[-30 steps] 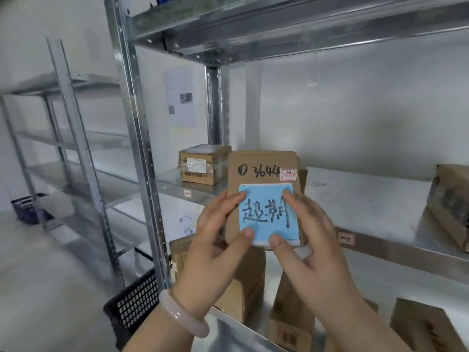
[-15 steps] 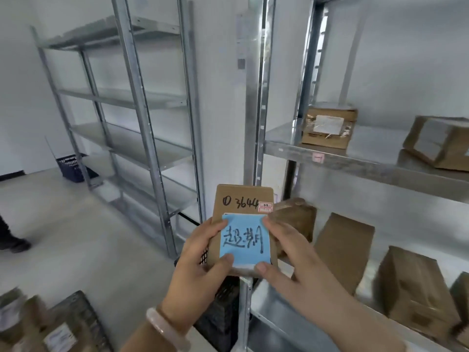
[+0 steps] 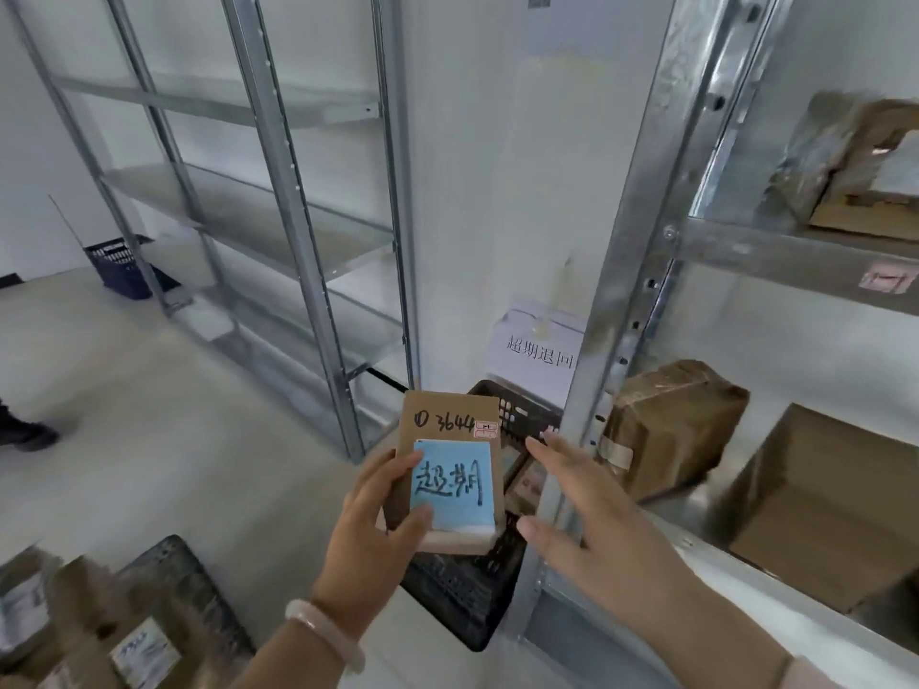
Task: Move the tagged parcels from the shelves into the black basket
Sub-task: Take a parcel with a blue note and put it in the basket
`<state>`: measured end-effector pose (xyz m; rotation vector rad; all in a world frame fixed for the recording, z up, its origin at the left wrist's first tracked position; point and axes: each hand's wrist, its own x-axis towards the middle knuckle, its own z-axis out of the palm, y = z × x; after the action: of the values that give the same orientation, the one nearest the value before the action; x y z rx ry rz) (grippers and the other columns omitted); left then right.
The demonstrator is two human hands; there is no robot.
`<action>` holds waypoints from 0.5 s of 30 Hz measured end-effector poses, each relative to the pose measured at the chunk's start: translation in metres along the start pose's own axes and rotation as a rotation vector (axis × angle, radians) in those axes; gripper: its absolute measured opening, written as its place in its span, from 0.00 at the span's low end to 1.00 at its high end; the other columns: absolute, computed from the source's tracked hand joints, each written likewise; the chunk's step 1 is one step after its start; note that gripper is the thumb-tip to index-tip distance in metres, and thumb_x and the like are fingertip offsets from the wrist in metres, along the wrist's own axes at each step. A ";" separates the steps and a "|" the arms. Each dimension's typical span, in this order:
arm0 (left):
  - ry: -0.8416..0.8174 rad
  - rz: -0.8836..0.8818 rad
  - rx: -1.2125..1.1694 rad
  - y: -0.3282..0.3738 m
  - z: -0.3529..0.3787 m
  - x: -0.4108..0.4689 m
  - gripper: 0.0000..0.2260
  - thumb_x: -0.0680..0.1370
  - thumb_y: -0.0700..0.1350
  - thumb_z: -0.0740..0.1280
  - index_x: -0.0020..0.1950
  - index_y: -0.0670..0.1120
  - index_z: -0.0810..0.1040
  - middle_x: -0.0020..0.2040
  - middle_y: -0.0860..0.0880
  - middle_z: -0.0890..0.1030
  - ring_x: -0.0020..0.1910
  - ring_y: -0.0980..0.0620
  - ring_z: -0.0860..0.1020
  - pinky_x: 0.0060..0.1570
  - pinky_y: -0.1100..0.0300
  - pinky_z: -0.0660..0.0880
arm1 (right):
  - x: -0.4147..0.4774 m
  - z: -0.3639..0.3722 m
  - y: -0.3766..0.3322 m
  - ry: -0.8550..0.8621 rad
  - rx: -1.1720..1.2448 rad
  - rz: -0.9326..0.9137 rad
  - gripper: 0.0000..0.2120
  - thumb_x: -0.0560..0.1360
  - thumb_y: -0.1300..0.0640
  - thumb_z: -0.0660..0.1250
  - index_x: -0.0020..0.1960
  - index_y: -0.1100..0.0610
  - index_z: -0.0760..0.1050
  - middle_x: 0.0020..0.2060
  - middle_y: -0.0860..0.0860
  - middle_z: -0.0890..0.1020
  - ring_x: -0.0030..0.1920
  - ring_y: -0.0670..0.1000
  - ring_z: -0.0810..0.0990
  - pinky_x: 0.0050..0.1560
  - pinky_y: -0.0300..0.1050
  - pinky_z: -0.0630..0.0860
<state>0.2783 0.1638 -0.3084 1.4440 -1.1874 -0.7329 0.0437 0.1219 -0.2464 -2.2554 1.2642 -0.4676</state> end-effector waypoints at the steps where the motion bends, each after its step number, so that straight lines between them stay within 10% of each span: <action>1: 0.009 -0.021 0.012 -0.007 -0.003 0.011 0.26 0.73 0.32 0.71 0.57 0.63 0.77 0.67 0.53 0.73 0.64 0.49 0.75 0.50 0.70 0.77 | 0.014 0.005 0.002 -0.004 0.003 0.010 0.31 0.75 0.36 0.60 0.70 0.27 0.46 0.73 0.30 0.47 0.74 0.35 0.48 0.75 0.47 0.55; 15: -0.194 -0.213 0.021 -0.094 -0.008 0.176 0.24 0.75 0.33 0.69 0.57 0.62 0.76 0.67 0.55 0.68 0.60 0.54 0.76 0.46 0.69 0.78 | 0.185 0.056 0.026 -0.086 -0.036 0.227 0.36 0.76 0.37 0.60 0.74 0.34 0.39 0.73 0.31 0.40 0.71 0.34 0.41 0.74 0.44 0.47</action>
<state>0.3664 -0.0055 -0.3685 1.5594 -1.2005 -1.0290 0.1484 -0.0342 -0.2978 -2.1027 1.4723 -0.2639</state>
